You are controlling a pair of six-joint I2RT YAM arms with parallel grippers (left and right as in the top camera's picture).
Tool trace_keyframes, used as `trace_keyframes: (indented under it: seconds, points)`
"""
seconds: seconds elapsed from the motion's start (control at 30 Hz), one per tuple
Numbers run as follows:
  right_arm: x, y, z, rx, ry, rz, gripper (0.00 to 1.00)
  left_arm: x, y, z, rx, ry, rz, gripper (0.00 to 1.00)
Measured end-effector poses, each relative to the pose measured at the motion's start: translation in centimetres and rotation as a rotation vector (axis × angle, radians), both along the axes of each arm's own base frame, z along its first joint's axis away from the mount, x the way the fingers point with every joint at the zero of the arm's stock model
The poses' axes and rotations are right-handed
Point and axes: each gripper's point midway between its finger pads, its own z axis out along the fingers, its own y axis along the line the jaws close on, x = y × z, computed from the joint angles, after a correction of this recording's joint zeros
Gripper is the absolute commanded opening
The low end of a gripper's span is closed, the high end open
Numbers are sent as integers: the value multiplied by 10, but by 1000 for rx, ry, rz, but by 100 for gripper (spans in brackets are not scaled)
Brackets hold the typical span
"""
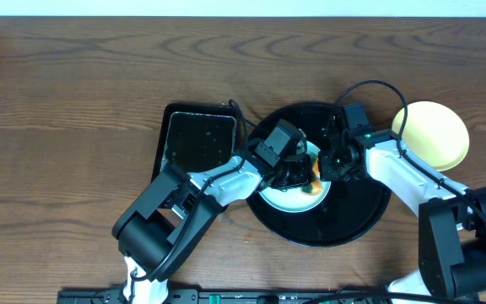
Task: Clean dirty plates on tray and stack at the side
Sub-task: 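Scrub the pale green plate with the sponge in the left gripper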
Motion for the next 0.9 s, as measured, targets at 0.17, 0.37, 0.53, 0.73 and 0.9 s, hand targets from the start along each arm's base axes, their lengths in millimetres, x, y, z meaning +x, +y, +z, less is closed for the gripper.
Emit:
trace_keyframes:
  seconds: [0.17,0.37,0.53,0.73,0.9]
  points:
    - [0,0,0,0,1,0,1,4,9,-7,58,-26,14,8]
    - [0,0,0,0,1,0,1,6,10,-7,77,-59,4,7]
    - [-1,0,0,-1,3,0,1,16,17,-8,127,-114,23,7]
    - [-1,0,0,-1,4,0,1,39,32,-6,184,-199,51,7]
    - [-1,0,0,-1,4,0,1,65,59,-6,226,-225,115,8]
